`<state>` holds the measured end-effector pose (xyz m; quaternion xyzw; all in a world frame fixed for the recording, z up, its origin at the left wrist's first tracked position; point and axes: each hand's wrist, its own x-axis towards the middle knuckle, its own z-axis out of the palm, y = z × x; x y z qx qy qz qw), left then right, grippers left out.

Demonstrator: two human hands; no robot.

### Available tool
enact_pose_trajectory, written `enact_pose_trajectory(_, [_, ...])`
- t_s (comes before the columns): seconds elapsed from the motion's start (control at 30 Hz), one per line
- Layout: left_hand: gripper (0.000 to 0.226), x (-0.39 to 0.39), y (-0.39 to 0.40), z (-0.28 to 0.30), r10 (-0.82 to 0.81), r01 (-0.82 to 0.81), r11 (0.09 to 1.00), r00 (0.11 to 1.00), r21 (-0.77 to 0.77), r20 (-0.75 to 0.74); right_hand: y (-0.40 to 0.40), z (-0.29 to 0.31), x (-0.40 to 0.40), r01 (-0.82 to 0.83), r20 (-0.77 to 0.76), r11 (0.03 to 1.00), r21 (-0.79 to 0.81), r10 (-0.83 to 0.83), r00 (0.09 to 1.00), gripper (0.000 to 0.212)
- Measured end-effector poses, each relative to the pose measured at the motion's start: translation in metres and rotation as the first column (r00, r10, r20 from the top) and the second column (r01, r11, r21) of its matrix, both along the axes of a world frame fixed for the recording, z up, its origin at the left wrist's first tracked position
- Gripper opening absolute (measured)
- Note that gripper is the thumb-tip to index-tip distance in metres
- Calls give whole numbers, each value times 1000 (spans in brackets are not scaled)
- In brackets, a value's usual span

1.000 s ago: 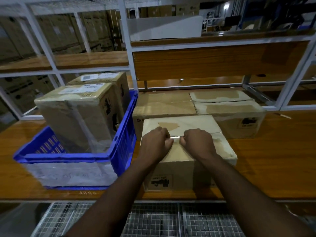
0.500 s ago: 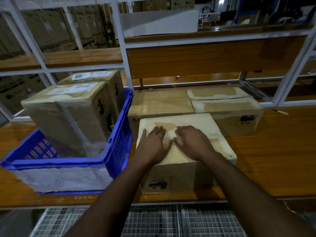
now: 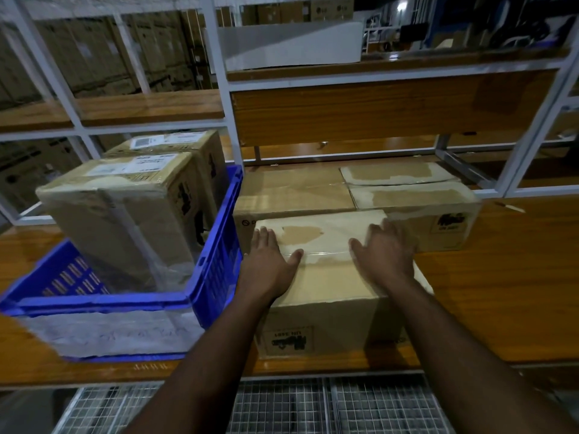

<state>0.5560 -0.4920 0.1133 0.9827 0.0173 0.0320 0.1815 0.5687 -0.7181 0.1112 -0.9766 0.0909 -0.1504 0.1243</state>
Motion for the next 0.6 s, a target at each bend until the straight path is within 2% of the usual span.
enact_pose_trajectory(0.07, [102,-2,-1,4,90,-91,992,996,-83,-8,-1,4,-1,151,-35,986,69,-149,988,63])
enact_pose_trajectory(0.1, [107,-2,-1,5,132,-135,983,991,-122,-26,0,6,-2,175,-48,980,98,-171,984,66])
enact_pose_trajectory(0.2, [110,1,4,6,197,-212,958,976,-194,-95,-1,9,-5,152,-29,979,133,-149,988,62])
enact_pose_trajectory(0.3, [105,2,9,3,219,-231,952,972,-200,-81,-5,10,-11,124,18,980,157,-129,992,55])
enact_pose_trajectory(0.43, [93,-18,8,0,230,-207,949,971,-236,70,-8,7,-32,92,139,970,225,-125,982,56])
enact_pose_trajectory(0.6, [72,-60,3,5,246,-92,899,915,-429,321,-9,15,-66,34,353,914,404,-191,916,66])
